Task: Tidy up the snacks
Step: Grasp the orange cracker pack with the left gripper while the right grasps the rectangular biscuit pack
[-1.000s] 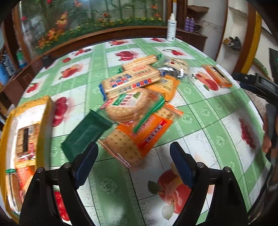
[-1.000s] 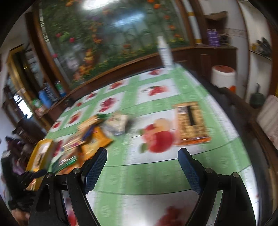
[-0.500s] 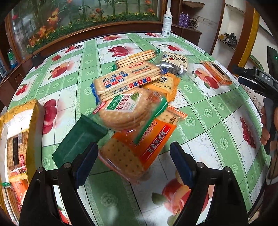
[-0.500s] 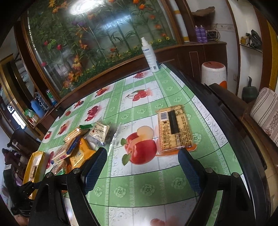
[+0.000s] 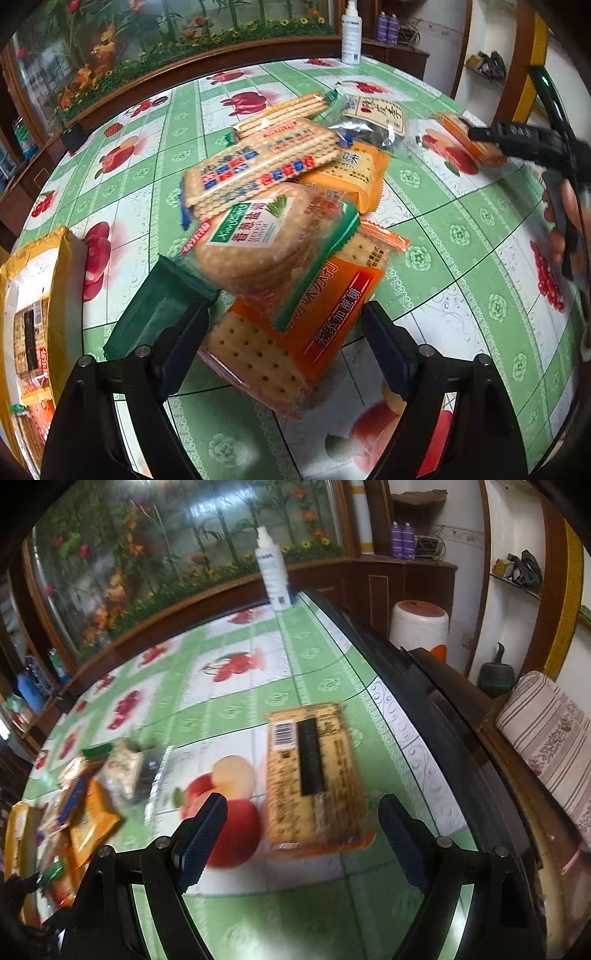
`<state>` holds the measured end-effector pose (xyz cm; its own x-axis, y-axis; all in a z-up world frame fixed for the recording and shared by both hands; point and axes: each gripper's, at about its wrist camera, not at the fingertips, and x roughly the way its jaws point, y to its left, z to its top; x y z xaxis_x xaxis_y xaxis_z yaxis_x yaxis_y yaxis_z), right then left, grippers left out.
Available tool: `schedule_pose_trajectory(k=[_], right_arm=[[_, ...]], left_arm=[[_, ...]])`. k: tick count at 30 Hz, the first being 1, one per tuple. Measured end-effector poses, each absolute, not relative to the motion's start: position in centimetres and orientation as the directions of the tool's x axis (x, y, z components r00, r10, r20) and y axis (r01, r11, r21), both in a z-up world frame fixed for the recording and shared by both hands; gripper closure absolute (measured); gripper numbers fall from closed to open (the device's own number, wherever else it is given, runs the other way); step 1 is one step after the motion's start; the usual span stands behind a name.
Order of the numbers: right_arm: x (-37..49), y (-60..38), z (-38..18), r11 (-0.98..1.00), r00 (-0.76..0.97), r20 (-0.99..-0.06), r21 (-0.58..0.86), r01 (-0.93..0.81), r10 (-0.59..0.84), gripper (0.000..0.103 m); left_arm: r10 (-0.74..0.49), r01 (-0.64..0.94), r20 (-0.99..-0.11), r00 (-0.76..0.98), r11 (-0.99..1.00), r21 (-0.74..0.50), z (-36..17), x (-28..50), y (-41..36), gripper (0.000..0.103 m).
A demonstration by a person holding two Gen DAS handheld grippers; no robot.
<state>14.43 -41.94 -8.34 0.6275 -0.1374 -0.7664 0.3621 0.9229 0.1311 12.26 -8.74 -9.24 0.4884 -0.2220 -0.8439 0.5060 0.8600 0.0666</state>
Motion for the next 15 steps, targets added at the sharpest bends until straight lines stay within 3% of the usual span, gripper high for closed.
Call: schedule_pose_trajectory(k=[7, 9, 10, 15], right_arm=[[16.9, -41.9, -9.5, 0.940, 0.576, -0.798, 0.034, 0.339, -0.179, 0.022], [17.0, -41.4, -9.5, 0.946, 0.571, -0.796, -0.006, 0.325, -0.201, 0.043], [16.9, -41.2, -9.5, 0.946, 0.569, -0.795, -0.018, 0.324, -0.210, 0.047], [16.6, -40.5, -9.4, 0.955, 0.576, -0.793, -0.025, 0.295, -0.198, 0.047]], left_arm=[[-0.239, 0.543, -0.862, 0.447, 0.839, 0.049, -9.3, 11.5, -10.8, 0.018], [-0.234, 0.560, -0.857, 0.459, 0.825, 0.074, -9.3, 10.6, -11.6, 0.018], [-0.234, 0.566, -0.857, 0.460, 0.821, 0.080, -9.2, 10.3, -12.0, 0.018], [-0.210, 0.520, -0.860, 0.465, 0.851, 0.073, -9.1, 11.6, -12.7, 0.018]])
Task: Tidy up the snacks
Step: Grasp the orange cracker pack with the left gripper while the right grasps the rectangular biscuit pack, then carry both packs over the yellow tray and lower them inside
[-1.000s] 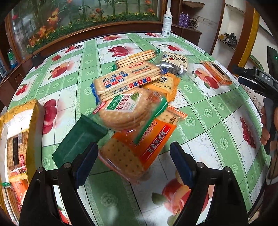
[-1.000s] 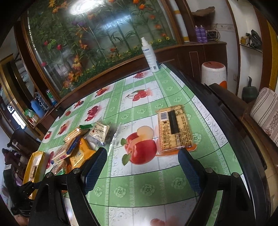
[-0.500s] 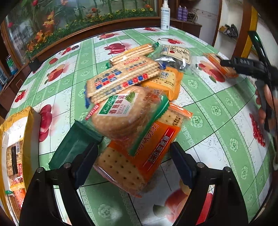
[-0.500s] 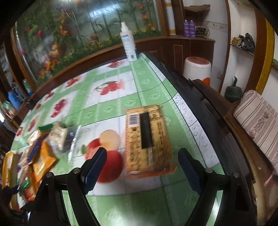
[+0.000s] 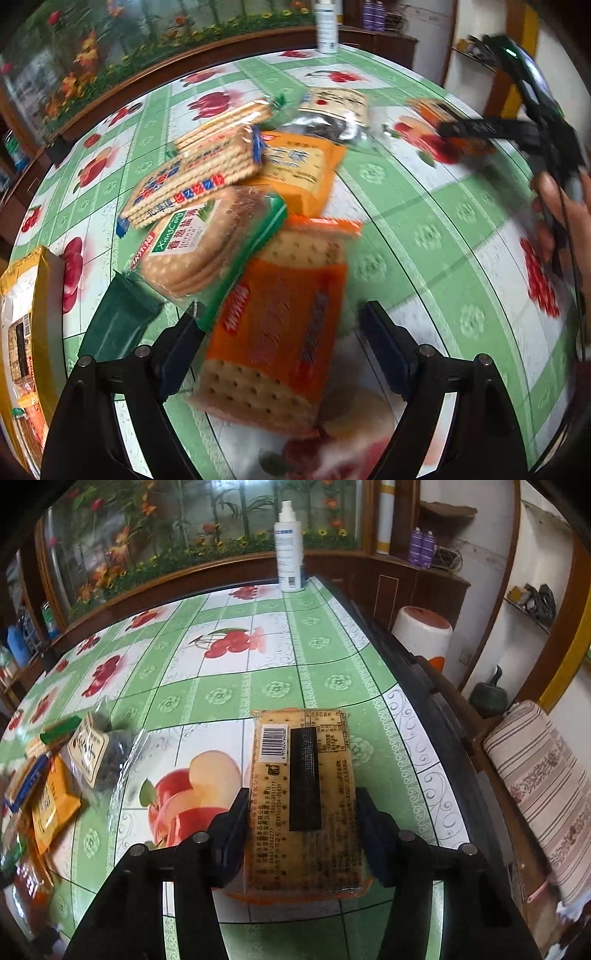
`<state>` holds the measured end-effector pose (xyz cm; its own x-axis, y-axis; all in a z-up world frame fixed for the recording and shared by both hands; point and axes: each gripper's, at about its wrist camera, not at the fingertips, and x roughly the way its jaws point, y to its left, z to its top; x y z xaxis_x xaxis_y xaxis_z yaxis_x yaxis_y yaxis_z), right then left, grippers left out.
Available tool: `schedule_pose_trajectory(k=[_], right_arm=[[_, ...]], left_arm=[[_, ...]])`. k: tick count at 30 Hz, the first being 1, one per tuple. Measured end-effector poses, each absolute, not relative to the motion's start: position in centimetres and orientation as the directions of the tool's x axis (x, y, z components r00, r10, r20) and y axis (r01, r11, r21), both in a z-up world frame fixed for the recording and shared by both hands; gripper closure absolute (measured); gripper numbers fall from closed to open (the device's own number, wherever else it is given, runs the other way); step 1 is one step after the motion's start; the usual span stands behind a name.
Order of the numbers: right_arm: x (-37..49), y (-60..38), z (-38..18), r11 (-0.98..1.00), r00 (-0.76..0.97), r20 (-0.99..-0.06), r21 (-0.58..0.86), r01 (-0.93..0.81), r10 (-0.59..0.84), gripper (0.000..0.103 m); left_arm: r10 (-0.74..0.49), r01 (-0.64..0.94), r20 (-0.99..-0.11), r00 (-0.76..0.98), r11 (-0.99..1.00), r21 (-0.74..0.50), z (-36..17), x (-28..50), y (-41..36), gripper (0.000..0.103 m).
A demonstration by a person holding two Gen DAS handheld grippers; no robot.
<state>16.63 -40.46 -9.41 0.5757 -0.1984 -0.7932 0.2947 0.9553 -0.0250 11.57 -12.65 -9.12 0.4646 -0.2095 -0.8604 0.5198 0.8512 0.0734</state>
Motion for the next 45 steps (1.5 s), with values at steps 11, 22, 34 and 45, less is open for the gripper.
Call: schedule_pose_trajectory(k=[11, 22, 34, 45], right_arm=[[11.8, -40.3, -7.0, 0.942, 0.681, -0.730, 0.187, 0.277, -0.055, 0.047], [7.7, -36.2, -4.1, 0.956, 0.736, -0.676, 0.243, 0.167, 0.043, 0.048], [5.6, -30.1, -1.7, 0.952, 0.755, -0.623, 0.307, -0.002, 0.203, 0.048], [5.2, -23.4, 0.5, 0.933, 0.744, -0.579, 0.312, -0.177, 0.334, 0.048]], left_arm=[[-0.248, 0.429, -0.841, 0.481, 0.903, -0.021, -9.2, 11.0, -11.2, 0.044], [-0.257, 0.374, -0.781, 0.569, 0.927, -0.033, -5.9, 7.4, -8.8, 0.050], [-0.256, 0.288, -0.710, 0.656, 0.954, -0.078, -3.1, 4.8, -3.6, 0.050], [-0.203, 0.196, -0.641, 0.740, 0.977, -0.083, -0.4, 3.2, 1.1, 0.050]])
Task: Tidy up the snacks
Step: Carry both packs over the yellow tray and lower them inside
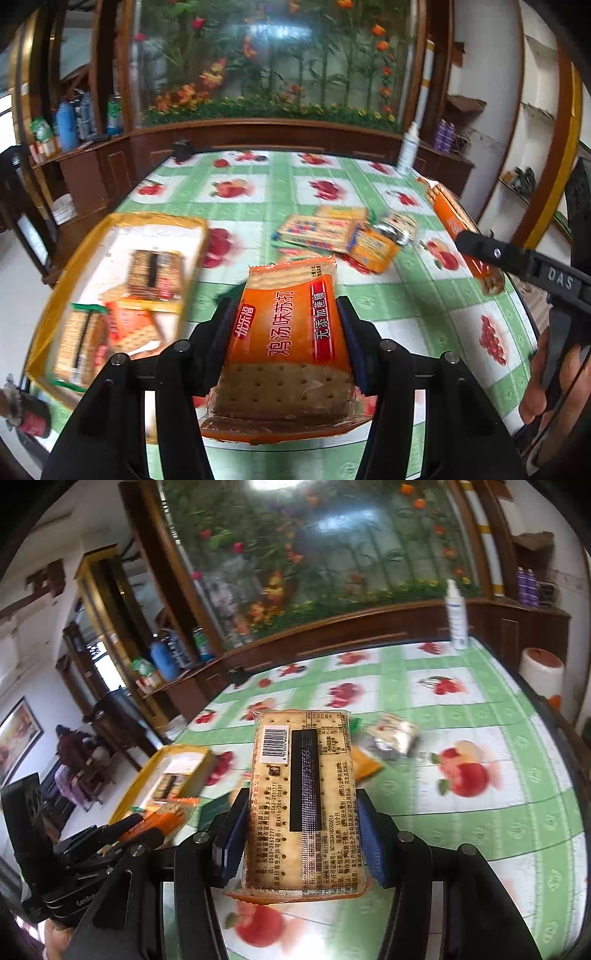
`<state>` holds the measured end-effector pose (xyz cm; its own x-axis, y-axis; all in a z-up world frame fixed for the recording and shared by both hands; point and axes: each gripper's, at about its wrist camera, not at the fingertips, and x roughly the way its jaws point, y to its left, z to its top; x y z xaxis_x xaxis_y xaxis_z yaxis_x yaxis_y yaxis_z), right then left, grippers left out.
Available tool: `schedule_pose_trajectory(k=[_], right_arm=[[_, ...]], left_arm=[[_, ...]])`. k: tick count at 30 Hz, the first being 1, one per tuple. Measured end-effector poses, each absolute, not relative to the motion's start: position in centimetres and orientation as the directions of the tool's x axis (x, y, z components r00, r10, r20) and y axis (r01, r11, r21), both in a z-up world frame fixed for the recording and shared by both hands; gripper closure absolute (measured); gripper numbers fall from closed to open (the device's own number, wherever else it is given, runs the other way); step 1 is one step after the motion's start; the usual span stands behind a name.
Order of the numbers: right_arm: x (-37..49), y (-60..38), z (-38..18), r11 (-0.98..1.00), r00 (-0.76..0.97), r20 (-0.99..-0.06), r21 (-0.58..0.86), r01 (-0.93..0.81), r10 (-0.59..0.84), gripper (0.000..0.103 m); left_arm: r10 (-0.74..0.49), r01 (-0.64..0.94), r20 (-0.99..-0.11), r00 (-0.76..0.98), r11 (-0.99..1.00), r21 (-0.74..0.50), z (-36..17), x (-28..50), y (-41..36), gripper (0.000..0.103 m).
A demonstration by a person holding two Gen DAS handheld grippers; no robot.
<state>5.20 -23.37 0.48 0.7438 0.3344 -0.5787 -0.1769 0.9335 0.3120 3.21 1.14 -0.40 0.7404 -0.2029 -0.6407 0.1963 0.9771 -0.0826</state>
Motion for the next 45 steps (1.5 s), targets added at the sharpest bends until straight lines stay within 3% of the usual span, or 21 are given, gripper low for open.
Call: schedule_pose_trajectory(k=[18, 45], right_arm=[[6.7, -9.9, 0.1, 0.825, 0.620, -0.546, 0.341, -0.450, 0.564, 0.048], [13.5, 2.3, -3.4, 0.764, 0.497, -0.596, 0.362, -0.534, 0.630, 0.048]], left_arm=[[0.023, -0.098, -0.636, 0.772, 0.992, -0.083, -1.8, 3.4, 12.0, 0.050], [0.095, -0.206, -0.670, 0.736, 0.975, -0.088, -3.8, 6.2, 17.6, 0.050]])
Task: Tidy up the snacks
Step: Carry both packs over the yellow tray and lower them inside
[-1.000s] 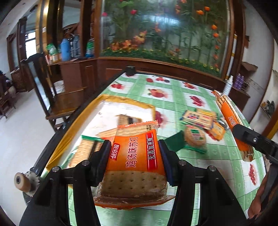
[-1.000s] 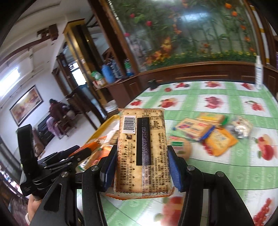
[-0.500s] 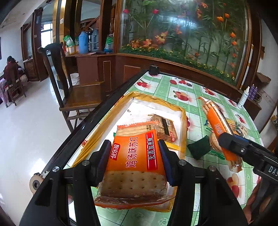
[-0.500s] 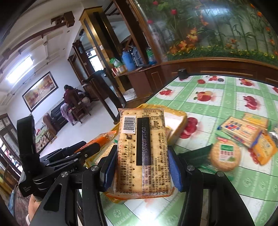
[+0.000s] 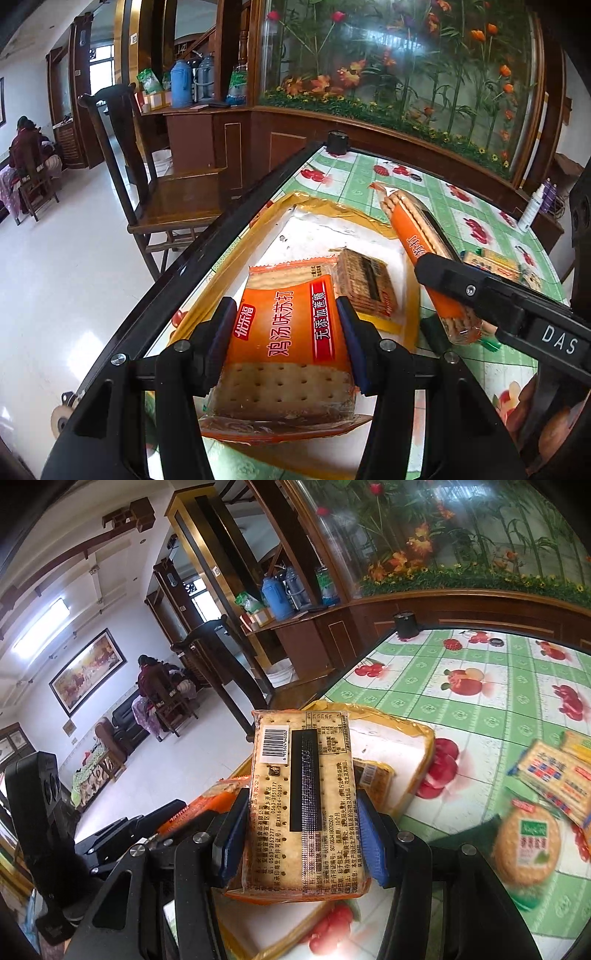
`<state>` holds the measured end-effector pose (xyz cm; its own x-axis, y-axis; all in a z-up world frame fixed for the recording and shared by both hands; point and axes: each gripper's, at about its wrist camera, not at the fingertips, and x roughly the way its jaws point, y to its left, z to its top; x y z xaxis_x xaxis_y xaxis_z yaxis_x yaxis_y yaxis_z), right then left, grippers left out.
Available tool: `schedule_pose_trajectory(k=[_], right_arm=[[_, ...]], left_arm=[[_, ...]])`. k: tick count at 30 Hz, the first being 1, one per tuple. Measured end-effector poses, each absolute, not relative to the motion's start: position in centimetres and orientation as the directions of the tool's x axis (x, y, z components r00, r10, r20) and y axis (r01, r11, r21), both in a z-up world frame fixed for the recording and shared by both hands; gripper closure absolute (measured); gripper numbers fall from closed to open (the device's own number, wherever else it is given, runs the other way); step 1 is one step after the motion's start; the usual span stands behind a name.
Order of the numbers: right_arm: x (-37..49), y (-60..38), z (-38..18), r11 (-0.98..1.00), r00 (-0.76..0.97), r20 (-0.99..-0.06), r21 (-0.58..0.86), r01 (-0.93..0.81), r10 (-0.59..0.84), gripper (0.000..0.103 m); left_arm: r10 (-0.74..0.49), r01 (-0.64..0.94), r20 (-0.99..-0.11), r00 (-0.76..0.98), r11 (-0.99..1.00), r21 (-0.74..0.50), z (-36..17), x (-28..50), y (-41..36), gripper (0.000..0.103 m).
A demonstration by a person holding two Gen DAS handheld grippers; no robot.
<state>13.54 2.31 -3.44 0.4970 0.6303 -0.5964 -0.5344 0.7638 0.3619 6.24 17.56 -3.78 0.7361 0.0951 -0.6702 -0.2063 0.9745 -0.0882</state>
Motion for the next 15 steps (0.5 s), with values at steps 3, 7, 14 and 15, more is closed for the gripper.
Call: schedule_pose_trajectory(k=[3, 7, 14, 15], right_arm=[[14.6, 2.9, -3.9, 0.767, 0.491, -0.608, 0.354, -0.535, 0.624, 0.048], [15.8, 3.2, -4.4, 0.775, 0.488, -0.620, 0.360, -0.518, 0.614, 0.048], [18.0, 4.0, -5.6, 0.792, 0.480, -0.647, 0.359, -0.494, 0.592, 0.048], [18.2, 4.1, -5.8, 0.794, 0.479, -0.650, 0.359, -0.491, 0.590, 0.048]], left_arm=[[0.107, -0.217, -0.676, 0.729, 0.973, -0.080, -3.9, 7.0, 17.9, 0.050], [0.133, -0.236, -0.687, 0.715, 0.970, -0.058, -4.3, 8.1, 18.1, 0.050], [0.150, -0.254, -0.718, 0.679, 0.966, -0.038, -5.1, 10.3, 18.6, 0.050], [0.151, -0.257, -0.726, 0.671, 0.966, -0.037, -5.2, 10.6, 18.7, 0.050]])
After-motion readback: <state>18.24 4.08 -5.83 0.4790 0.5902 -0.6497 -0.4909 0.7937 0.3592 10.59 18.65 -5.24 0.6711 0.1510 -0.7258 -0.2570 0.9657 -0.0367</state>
